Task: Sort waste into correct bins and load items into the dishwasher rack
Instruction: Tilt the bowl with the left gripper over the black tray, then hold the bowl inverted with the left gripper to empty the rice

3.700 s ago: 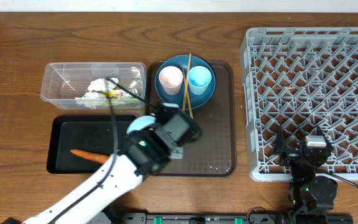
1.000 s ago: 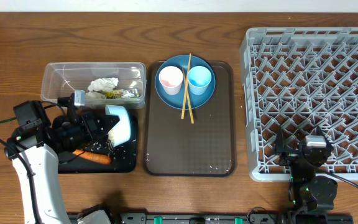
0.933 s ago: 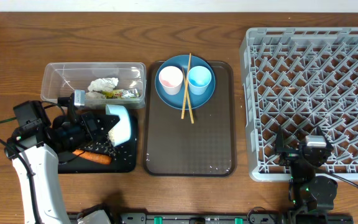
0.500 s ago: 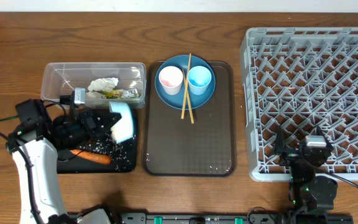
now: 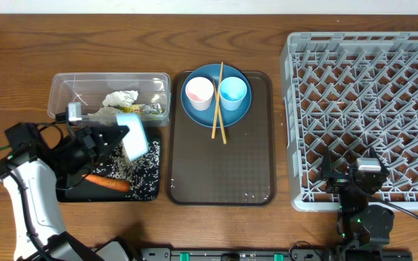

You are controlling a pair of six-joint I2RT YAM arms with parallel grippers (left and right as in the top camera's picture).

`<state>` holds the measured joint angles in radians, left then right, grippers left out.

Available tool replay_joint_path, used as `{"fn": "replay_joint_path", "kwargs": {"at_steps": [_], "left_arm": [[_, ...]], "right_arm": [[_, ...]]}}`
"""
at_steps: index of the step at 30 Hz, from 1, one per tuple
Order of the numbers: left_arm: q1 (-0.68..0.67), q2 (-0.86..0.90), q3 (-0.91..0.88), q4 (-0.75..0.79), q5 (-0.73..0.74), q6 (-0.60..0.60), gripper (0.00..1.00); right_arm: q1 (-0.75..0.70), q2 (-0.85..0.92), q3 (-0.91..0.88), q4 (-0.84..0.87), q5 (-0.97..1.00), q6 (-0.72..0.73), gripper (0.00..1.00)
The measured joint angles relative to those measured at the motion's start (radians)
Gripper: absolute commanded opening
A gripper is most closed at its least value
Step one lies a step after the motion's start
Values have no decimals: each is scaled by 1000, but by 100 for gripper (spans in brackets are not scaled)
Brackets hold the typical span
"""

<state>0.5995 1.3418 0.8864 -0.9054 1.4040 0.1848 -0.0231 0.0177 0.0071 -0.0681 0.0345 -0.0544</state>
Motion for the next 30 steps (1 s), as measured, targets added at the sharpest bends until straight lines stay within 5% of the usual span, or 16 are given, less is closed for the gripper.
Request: {"fn": "replay_joint_path", "kwargs": {"at_steps": [30], "left_arm": [[113, 0, -11, -186, 16, 110, 6]], "right_arm": [[0, 0, 0, 0, 0, 0, 99]]}}
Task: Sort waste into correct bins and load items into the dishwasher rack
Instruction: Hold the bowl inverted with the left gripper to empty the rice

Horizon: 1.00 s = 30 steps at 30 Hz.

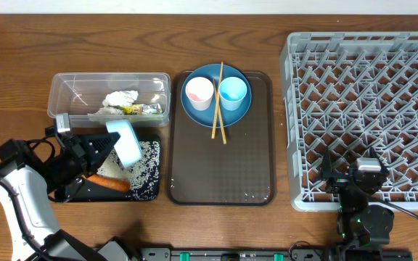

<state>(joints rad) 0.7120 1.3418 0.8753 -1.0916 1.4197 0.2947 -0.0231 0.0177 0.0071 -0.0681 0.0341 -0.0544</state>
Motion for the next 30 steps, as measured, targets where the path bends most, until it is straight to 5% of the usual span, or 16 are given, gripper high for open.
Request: {"fn": "replay_joint_path", "kwargs": {"at_steps": [30], "left_arm": [[55, 0, -1, -72, -32, 72, 6]], "right_arm": [[0, 0, 0, 0, 0, 0, 99]]}}
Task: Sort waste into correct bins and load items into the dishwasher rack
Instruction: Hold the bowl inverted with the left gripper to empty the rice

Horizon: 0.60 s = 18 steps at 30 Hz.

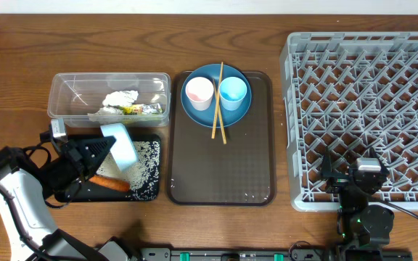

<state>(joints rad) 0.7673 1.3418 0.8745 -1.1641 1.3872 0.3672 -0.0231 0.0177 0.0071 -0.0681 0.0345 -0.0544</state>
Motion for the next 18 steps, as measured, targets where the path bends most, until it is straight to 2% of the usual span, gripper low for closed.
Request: {"fn": "replay_joint_path", "kwargs": {"at_steps": [8, 11, 15, 18], "left_arm": [[0, 0, -1, -68, 5, 36, 6], [1, 0, -1, -139, 9, 46, 6], [2, 2, -2, -49, 12, 58, 6], [2, 6, -3, -77, 12, 47, 6]], "right_arm": [[0, 0, 0, 0, 0, 0, 99], [0, 0, 0, 0, 0, 0, 99], [0, 0, 0, 0, 0, 0, 99], [0, 0, 0, 0, 0, 0, 99]]}}
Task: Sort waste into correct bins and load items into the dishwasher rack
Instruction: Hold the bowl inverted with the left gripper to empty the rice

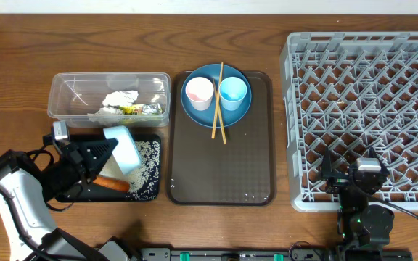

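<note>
My left gripper (109, 150) is shut on a pale blue bowl (126, 148), which it holds tilted over the black tray (75, 194). White rice (148, 158) and a carrot (109, 184) lie in that tray. A blue plate (216, 112) on the brown tray (221, 170) carries a pink cup (199, 93), a blue cup (232, 93) and chopsticks (217, 119). The grey dishwasher rack (365, 94) stands at the right. My right gripper (369, 172) rests at the rack's front edge, and its fingers cannot be made out.
A clear plastic bin (71, 94) behind the black tray holds crumpled paper (120, 98) and wrappers. Cables trail by the left arm at the table's front left.
The left gripper and the tilted bowl have shifted slightly to the right and towards the front over the black tray. The right arm has not moved.
The left gripper held the bowl tilted over the right part of the black tray. At each later moment the bowl stood further left and the arm nearer the front-left corner. Now it has edged back right. The plate, cups and chopsticks stayed put.
</note>
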You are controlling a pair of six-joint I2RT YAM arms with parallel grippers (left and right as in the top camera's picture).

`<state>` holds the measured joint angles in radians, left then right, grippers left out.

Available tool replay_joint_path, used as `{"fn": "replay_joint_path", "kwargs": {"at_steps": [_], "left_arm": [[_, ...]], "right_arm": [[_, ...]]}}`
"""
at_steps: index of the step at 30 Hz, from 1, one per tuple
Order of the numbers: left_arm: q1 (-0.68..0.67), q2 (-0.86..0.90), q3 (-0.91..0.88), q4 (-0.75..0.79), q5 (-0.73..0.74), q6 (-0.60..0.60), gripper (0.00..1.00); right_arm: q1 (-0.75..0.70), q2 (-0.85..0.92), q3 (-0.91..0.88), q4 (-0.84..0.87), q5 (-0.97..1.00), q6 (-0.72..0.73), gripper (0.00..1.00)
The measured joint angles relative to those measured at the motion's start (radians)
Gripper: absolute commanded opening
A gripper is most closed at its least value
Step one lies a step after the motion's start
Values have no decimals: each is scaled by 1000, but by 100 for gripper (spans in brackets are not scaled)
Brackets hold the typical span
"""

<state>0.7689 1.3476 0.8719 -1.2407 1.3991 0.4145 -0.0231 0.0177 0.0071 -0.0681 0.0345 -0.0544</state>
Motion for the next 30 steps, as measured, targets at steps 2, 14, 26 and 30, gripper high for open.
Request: {"fn": "replay_joint_path", "kwargs": {"at_steps": [2, 14, 26, 30], "left_arm": [[0, 0, 0, 39, -1, -2, 6], [1, 1, -1, -13, 16, 38, 6], [1, 4, -1, 82, 16, 34, 6], [0, 17, -2, 59, 16, 11, 6]], "right_arm": [[0, 0, 0, 0, 0, 0, 99], [0, 0, 0, 0, 0, 0, 99], [0, 0, 0, 0, 0, 0, 99], [0, 0, 0, 0, 0, 0, 99]]}}
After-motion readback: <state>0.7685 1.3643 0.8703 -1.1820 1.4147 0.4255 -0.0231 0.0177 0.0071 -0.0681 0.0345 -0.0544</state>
